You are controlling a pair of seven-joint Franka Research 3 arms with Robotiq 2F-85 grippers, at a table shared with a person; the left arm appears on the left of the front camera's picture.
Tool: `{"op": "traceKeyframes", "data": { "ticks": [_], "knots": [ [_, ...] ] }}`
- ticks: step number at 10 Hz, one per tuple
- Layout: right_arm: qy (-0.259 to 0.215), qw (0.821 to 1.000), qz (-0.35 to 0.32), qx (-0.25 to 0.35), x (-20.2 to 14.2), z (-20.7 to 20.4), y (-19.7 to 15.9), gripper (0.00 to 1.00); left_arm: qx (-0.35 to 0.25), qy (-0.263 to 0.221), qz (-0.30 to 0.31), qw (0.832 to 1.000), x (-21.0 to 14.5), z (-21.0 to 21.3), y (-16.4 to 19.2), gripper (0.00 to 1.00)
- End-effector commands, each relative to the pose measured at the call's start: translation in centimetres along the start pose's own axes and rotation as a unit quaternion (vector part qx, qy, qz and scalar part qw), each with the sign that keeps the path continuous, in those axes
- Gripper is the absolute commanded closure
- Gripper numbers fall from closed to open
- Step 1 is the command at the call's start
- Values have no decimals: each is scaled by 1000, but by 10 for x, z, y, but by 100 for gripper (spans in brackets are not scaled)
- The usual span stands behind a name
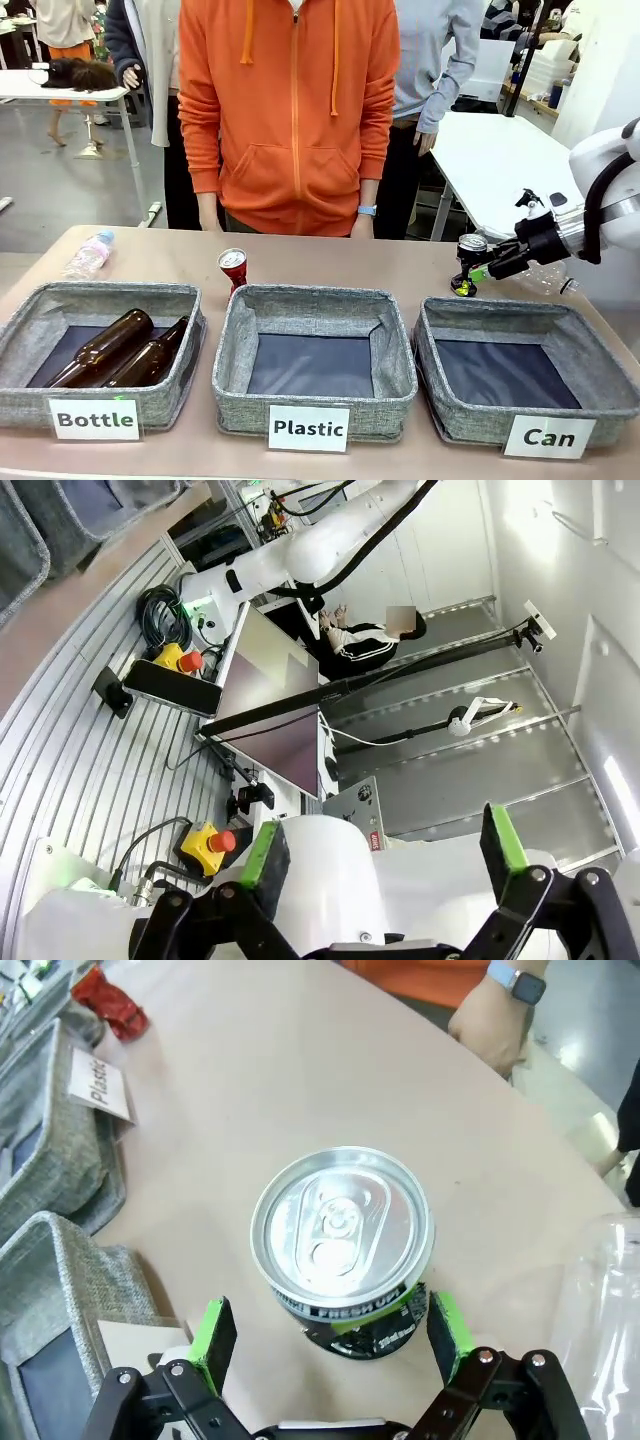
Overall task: Sort the can waste into the basket.
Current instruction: Pick up the can waste from the table and place it in the right Fabric basket.
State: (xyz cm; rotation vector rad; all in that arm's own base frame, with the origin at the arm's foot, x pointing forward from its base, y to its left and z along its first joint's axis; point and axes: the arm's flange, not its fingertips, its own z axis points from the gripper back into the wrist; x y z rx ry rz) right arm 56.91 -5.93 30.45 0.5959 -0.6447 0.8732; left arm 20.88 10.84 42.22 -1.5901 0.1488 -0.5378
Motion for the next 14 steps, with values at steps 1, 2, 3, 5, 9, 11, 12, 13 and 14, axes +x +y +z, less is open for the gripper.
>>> {"op": "traceKeyframes", "data": {
  "ticks": [1,2,3,5,9,11,12,13,14],
  "knots": [
    [-32,999,20,-27,-3,-13,-6,0,-6,-1,7,1000,-4,-1,-6,0],
    [-47,998,24,-31,-4,-15,-11,0,-6,-1,7,1000,-4,-1,-6,0],
    [-49,998,28,-26,-3,-17,-11,0,-6,-1,7,1000,-4,-1,-6,0],
    [-61,997,35,-25,-2,-23,-13,0,-6,-1,7,1000,-4,-1,-6,0],
    [-87,995,50,-5,-7,-26,-14,60,-6,-1,7,1000,-4,-1,-6,0],
    [-102,994,48,0,-5,-29,-13,100,-6,-1,7,1000,-4,-1,-6,0],
    [-107,993,46,1,-5,-28,-13,65,-6,-1,7,1000,-4,-1,-6,0],
    [-109,993,46,2,-6,-28,-13,100,-6,-1,7,1000,-4,-1,-6,0],
    [-112,993,44,3,-7,-28,-13,100,-6,-1,7,1000,-4,-1,-6,0]
  ]
}}
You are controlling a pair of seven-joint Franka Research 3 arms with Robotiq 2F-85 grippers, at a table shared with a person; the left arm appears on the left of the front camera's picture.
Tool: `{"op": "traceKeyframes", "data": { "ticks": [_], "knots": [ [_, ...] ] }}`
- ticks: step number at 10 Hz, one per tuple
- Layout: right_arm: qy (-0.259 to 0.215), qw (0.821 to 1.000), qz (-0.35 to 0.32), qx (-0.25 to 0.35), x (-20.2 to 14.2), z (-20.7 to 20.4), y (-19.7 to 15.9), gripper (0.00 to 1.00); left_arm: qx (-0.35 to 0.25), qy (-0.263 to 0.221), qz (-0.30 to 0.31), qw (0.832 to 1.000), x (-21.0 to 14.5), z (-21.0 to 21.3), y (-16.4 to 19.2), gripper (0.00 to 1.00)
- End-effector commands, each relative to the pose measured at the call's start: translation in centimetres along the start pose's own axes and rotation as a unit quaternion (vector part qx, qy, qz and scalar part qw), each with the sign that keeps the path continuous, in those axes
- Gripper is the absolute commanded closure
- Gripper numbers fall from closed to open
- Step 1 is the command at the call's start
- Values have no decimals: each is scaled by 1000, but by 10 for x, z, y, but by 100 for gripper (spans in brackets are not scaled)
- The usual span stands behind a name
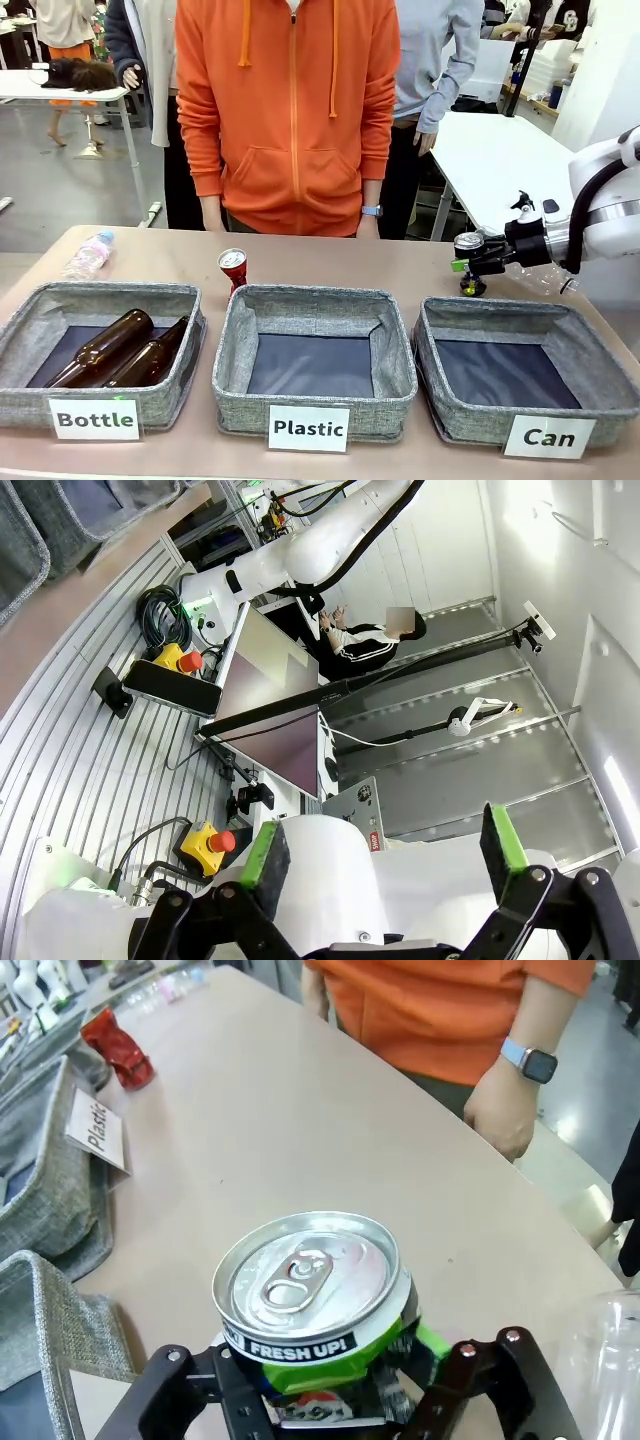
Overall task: Sort the can waste into the basket.
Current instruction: Pick up the can waste from the table and place it in the right Fabric basket.
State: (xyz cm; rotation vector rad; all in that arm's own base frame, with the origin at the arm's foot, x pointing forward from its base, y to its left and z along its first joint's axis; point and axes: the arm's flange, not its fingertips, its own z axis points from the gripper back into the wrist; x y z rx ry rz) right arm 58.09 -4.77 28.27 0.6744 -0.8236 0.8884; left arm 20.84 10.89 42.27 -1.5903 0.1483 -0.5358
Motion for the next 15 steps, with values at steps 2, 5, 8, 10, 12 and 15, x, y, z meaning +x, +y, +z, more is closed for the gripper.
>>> {"op": "traceKeyframes", "data": {
  "ticks": [2,5,8,10,12,15],
  "knots": [
    [-22,1000,18,-4,1,1,-2,100,-6,0,7,1000,-3,-1,-5,0],
    [-20,999,38,8,49,40,40,100,-6,0,7,1000,-3,-1,-5,0],
    [74,995,-26,61,100,113,140,100,-6,0,7,1000,-3,-1,-5,0],
    [197,977,-21,84,94,141,209,100,-6,0,7,1000,-3,-1,-5,0],
    [339,939,17,52,77,147,259,100,-6,0,7,1000,-3,-1,-5,0],
    [460,886,59,28,74,134,267,100,-6,0,7,1000,-3,-1,-5,0]
  ]
}}
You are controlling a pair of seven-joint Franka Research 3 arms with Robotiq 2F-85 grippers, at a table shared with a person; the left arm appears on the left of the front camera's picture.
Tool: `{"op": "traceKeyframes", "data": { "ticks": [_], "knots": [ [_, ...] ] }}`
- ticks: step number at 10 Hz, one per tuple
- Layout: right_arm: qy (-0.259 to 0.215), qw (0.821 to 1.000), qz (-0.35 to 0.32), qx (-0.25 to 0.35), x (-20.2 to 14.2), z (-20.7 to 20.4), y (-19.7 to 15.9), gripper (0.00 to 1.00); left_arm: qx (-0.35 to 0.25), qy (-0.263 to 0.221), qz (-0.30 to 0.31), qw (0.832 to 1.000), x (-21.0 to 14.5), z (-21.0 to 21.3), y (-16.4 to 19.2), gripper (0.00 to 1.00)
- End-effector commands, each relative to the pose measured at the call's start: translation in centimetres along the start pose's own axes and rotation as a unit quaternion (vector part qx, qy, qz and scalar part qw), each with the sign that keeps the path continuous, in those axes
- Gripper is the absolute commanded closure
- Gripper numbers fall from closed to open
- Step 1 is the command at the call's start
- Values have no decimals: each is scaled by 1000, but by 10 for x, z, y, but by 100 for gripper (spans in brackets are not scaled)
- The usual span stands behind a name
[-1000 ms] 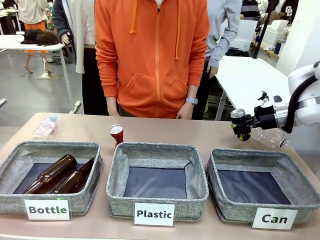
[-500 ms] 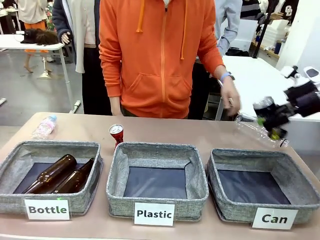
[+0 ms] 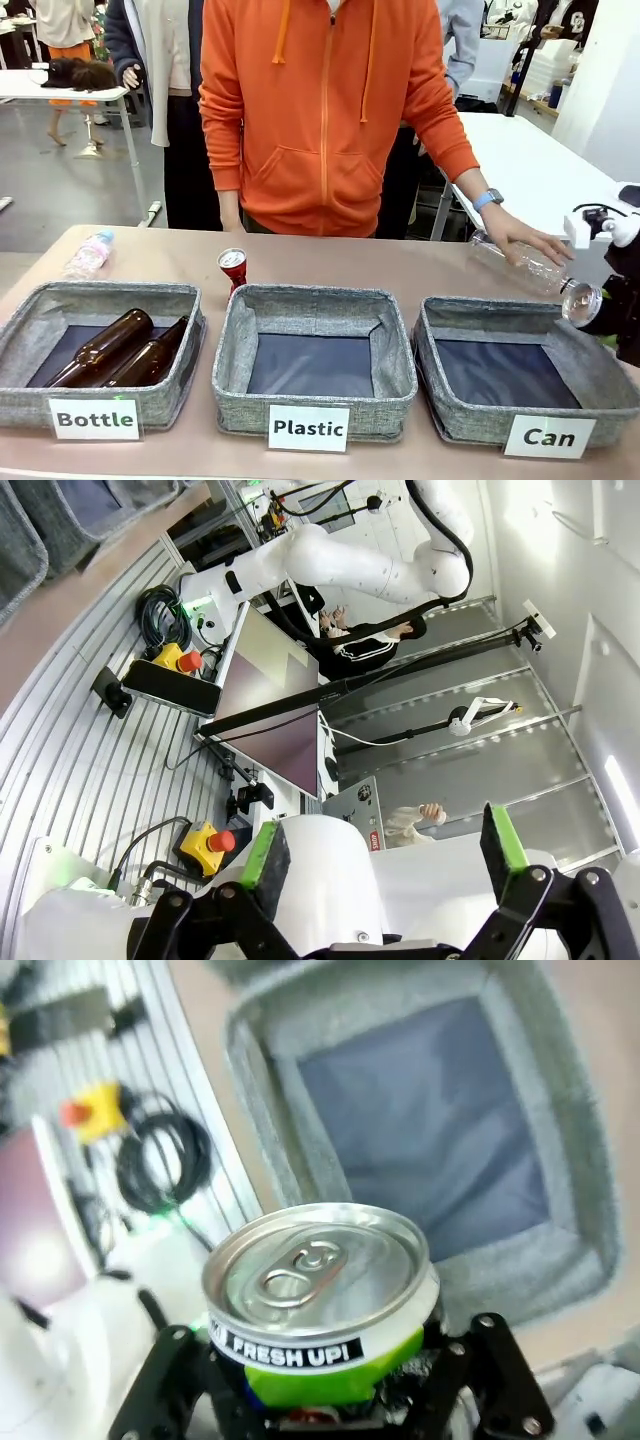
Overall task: Sort the can waste into the basket.
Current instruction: Pick up the can waste from the table and place it in the right Fabric basket.
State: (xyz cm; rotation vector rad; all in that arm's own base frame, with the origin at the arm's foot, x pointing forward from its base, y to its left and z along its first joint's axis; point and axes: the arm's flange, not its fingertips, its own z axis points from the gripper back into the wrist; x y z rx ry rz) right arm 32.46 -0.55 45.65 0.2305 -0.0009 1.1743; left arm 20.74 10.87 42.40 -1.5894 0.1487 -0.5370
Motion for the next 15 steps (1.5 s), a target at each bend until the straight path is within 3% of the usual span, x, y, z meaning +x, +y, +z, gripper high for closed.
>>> {"op": "traceKeyframes", "data": {
  "ticks": [1,5,6,7,8,11,12,13,15],
  "knots": [
    [23,1000,14,-12,13,2,-5,100,-6,-1,7,1000,-3,-1,-3,0],
    [14,999,28,-20,15,-1,-12,100,-6,-1,7,1000,-3,-1,-3,0],
    [1,999,30,-23,17,1,-12,57,-6,-1,7,1000,-3,-1,-3,0],
    [1,999,31,-23,18,1,-12,44,-6,-1,7,1000,-3,-1,-3,0],
    [2,999,34,-22,17,1,-12,1,-6,-1,7,1000,-3,-1,-3,0],
    [-12,999,44,-29,16,0,-12,0,-6,-1,7,1000,-3,-1,-3,0],
    [-18,998,43,-30,17,1,-13,11,-6,-1,7,1000,-3,-1,-3,0],
    [-24,998,42,-34,19,2,-15,2,-6,-1,7,1000,-3,-1,-3,0],
    [-36,998,49,-33,20,1,-16,0,-6,-1,7,1000,-3,-1,-3,0]
  ]
}}
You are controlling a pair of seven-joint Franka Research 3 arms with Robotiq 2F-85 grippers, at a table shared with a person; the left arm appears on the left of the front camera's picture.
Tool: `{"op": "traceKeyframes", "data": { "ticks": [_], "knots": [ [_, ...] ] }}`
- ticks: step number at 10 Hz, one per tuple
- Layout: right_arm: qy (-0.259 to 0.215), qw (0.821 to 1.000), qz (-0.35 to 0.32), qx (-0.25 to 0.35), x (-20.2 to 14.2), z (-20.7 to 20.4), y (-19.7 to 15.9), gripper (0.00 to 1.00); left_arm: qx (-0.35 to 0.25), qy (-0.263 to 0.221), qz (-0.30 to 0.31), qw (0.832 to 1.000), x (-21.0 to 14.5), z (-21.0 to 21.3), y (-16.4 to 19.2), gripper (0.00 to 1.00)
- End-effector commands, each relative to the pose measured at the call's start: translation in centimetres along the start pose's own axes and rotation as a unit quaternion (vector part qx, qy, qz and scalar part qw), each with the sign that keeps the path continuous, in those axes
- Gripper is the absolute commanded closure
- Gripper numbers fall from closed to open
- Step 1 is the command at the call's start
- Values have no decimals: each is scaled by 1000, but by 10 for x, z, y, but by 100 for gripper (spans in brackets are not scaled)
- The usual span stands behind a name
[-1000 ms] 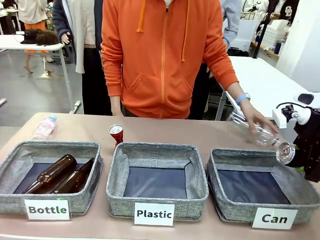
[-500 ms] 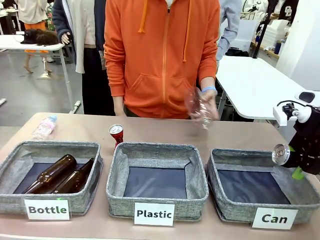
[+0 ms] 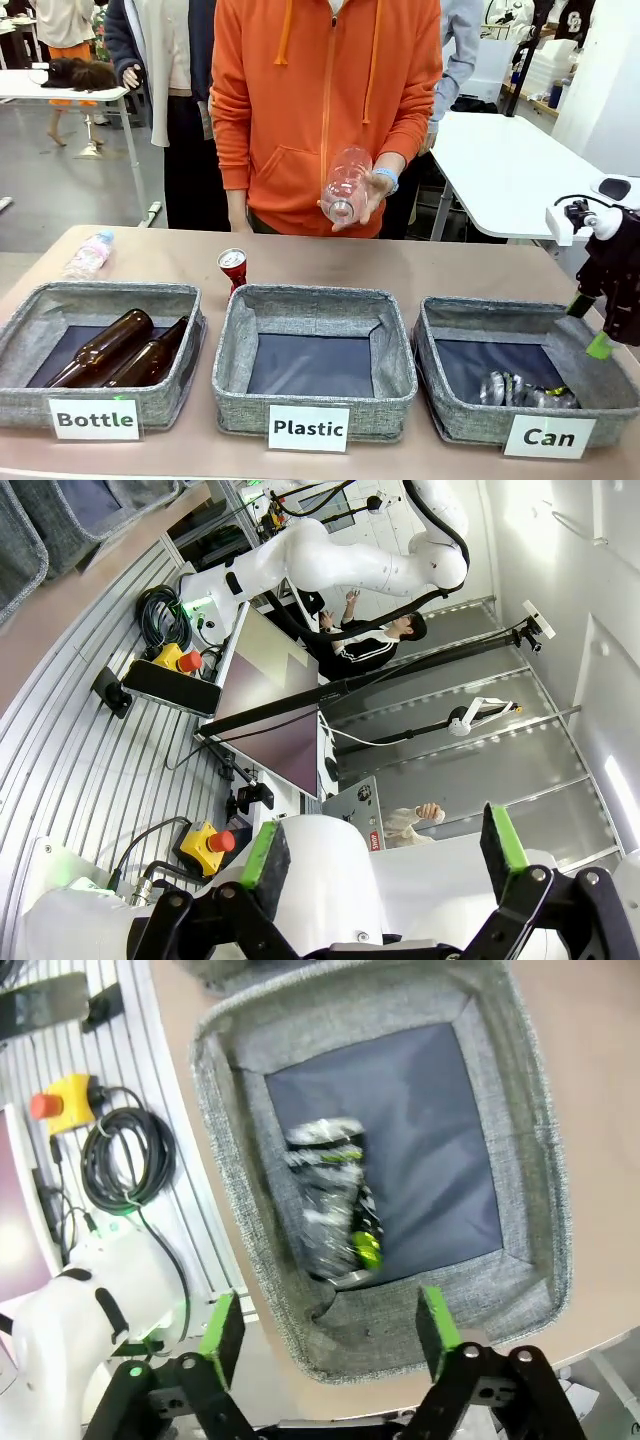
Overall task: Sort the can waste into the basket.
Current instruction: Pick up the can waste from the table and place it in the right Fabric basket.
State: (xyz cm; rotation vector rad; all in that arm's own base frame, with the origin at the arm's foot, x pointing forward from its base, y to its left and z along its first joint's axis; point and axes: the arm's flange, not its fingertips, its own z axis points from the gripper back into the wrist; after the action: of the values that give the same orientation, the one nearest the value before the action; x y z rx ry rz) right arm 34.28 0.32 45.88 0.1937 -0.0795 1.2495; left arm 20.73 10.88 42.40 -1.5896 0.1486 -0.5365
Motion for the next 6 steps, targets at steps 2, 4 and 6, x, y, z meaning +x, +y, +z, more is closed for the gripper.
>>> {"op": "traceKeyframes", "data": {
  "ticks": [2,4,6],
  "knots": [
    [-31,1000,2,2,2,-3,-5,0,-6,0,7,1000,-3,-1,-3,0],
    [-79,996,-19,20,2,1,-7,0,-6,0,7,1000,-3,-1,-3,0],
    [-305,938,-146,71,-2,20,-16,0,-6,0,7,1000,-3,-1,-3,0]
  ]
}}
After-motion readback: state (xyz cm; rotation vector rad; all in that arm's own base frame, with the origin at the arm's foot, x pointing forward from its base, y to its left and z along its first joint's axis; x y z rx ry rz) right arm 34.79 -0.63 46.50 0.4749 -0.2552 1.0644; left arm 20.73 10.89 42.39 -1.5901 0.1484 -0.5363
